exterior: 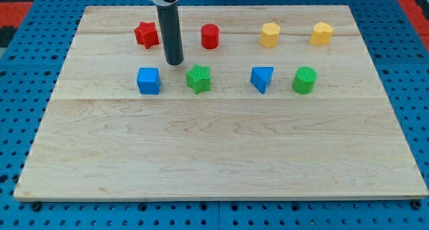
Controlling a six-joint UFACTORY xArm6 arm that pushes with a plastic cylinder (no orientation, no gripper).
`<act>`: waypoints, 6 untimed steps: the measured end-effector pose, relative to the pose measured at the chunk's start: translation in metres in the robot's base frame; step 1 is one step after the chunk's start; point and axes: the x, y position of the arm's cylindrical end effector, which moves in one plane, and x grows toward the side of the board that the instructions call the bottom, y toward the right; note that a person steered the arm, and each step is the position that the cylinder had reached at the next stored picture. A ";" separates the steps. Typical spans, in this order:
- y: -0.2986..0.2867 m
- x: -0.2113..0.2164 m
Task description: Move the green star towards the bottom center
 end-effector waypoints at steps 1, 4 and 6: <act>0.000 0.000; 0.008 0.003; 0.012 0.015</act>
